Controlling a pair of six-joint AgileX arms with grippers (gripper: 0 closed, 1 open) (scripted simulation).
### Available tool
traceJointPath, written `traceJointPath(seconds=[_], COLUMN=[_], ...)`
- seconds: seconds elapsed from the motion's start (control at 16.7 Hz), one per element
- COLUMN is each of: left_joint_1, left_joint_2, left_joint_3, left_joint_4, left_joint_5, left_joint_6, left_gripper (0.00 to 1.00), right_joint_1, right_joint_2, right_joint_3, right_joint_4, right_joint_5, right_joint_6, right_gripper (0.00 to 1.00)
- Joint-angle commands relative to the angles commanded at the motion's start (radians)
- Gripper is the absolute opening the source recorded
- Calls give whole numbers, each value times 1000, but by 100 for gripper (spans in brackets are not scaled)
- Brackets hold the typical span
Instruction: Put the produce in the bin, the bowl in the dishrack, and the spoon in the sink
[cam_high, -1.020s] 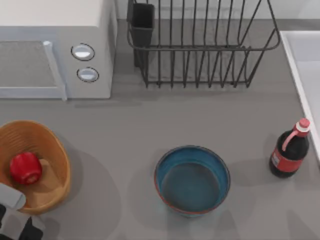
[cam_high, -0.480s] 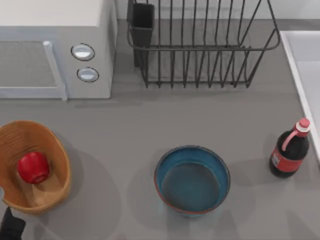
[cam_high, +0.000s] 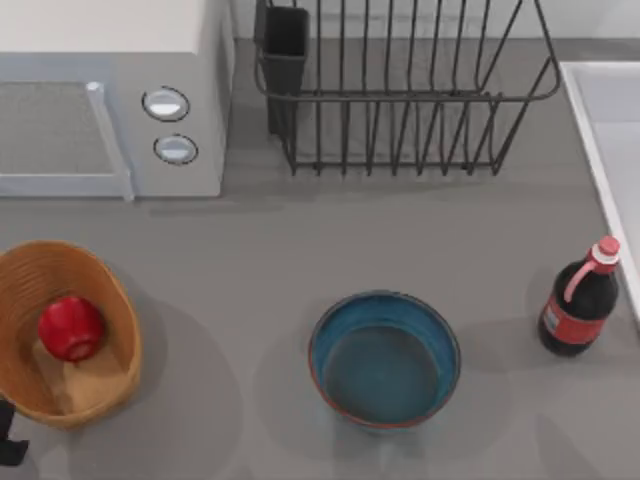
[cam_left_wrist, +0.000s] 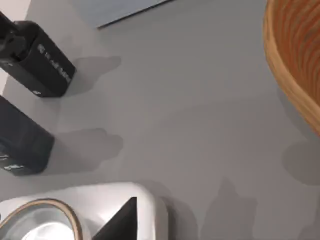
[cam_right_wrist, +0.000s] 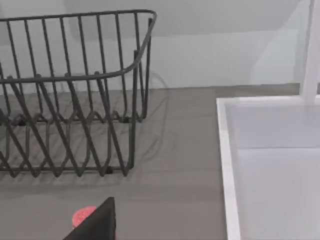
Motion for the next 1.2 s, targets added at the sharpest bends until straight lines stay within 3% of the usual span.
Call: traceJointPath(seconds=[0.72,1.2], left_joint_1=[0,0], left_joint_2=[0,0], left_joint_3=[0,0], left_joint_4=[0,0], left_joint_5=[0,0], left_joint_6=[0,0], left_gripper=[100,100], right_joint_1=[448,555], right_joint_2=[1076,1624], right_joint_3=[873,1295], right_joint_4=[-711,-1066], right_joint_5=[4,-3], right_joint_6=[432,579], right_gripper=[100,100])
